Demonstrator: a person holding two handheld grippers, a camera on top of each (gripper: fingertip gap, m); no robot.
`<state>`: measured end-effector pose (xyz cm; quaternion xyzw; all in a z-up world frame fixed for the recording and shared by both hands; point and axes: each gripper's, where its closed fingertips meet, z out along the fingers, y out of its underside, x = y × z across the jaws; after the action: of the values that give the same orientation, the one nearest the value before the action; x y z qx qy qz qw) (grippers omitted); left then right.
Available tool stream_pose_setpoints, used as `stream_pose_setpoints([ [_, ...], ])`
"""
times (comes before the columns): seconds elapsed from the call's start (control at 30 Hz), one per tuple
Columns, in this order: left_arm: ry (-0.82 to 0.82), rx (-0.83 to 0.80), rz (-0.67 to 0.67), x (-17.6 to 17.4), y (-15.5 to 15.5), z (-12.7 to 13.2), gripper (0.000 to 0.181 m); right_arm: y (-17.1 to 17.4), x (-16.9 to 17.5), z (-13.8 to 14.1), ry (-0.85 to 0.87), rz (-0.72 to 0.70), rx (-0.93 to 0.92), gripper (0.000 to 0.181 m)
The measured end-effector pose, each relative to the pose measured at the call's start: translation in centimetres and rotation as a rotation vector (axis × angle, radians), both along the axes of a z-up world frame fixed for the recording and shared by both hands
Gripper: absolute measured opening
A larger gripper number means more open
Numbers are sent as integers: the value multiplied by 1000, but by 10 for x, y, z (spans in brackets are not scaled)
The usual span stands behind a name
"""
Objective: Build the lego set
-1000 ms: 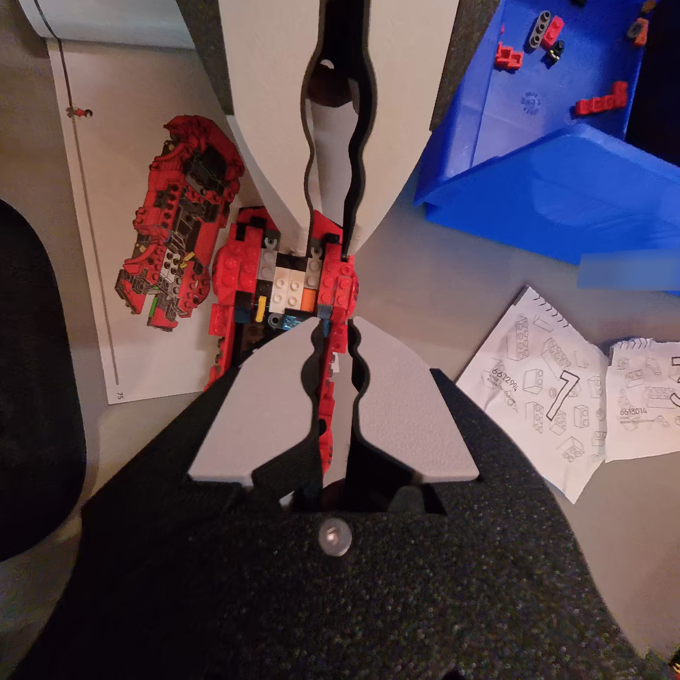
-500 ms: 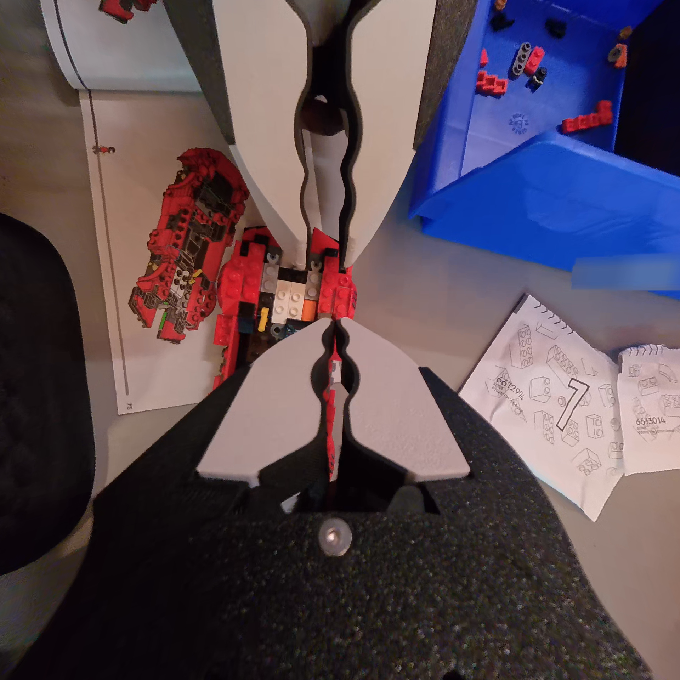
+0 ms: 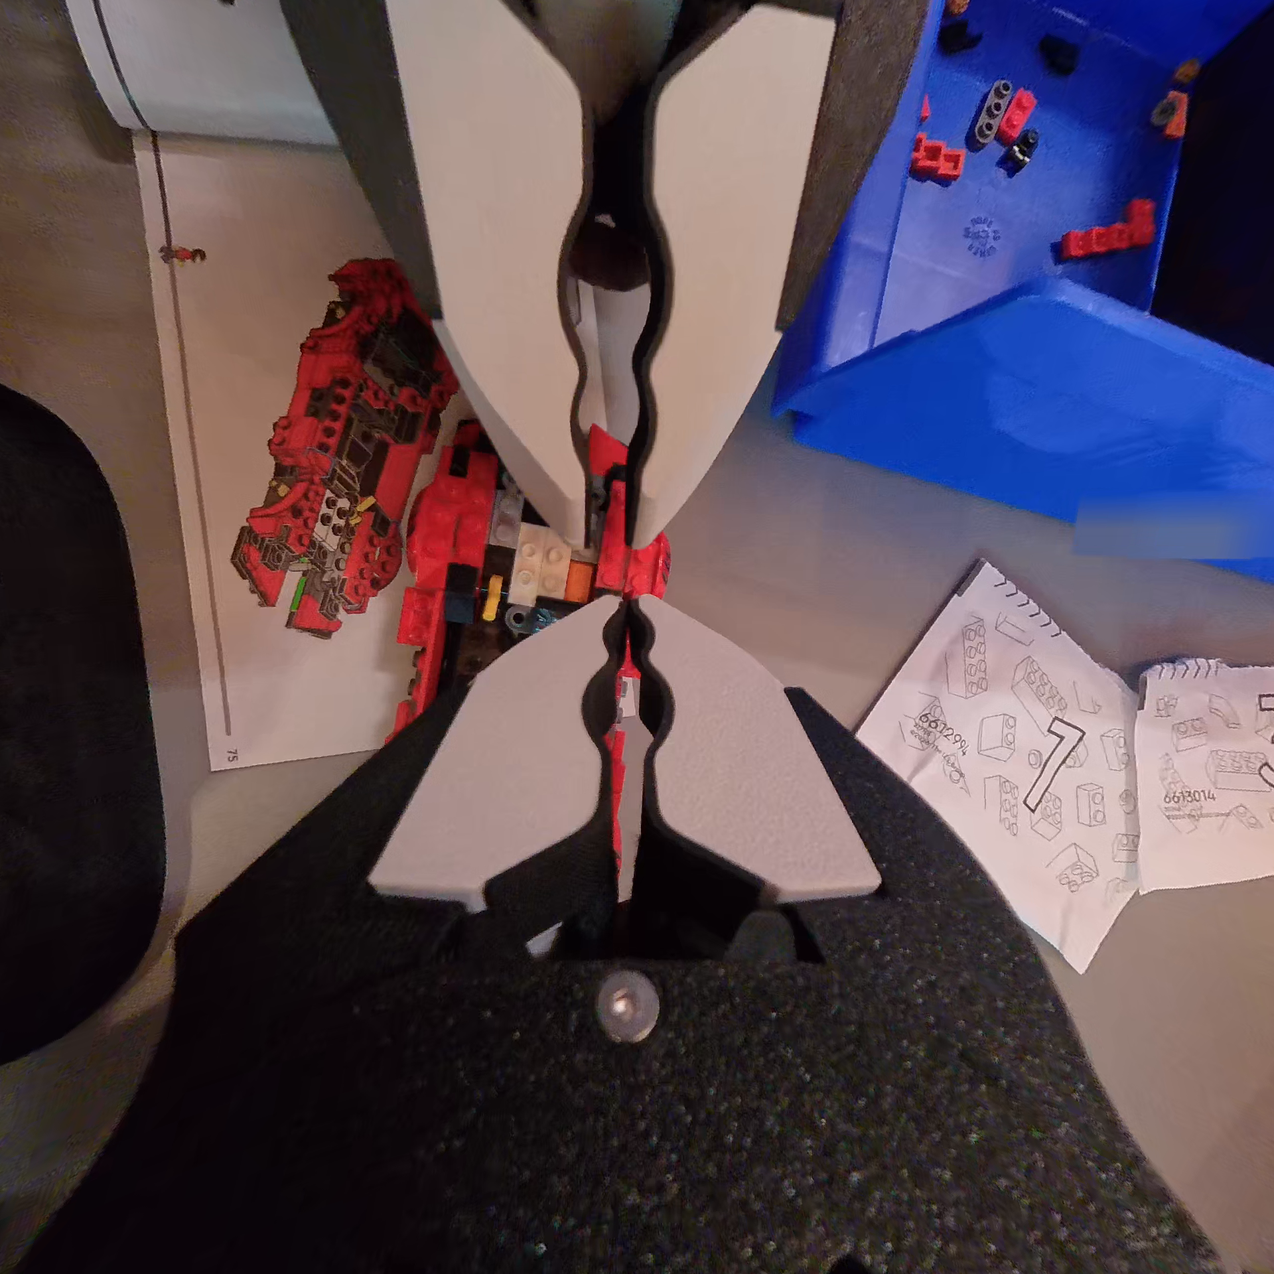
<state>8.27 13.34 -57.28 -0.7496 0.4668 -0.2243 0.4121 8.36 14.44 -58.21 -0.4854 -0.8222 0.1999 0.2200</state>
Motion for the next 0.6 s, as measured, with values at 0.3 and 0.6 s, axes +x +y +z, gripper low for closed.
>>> stream_pose_setpoints([
  [0.3, 52, 82, -2, 3, 7, -7, 3, 0, 0, 0, 24, -14, -29, 0],
  [0.6, 77, 101, -23, 6, 6, -14, 3, -3, 1, 1, 49, -18, -86, 1],
])
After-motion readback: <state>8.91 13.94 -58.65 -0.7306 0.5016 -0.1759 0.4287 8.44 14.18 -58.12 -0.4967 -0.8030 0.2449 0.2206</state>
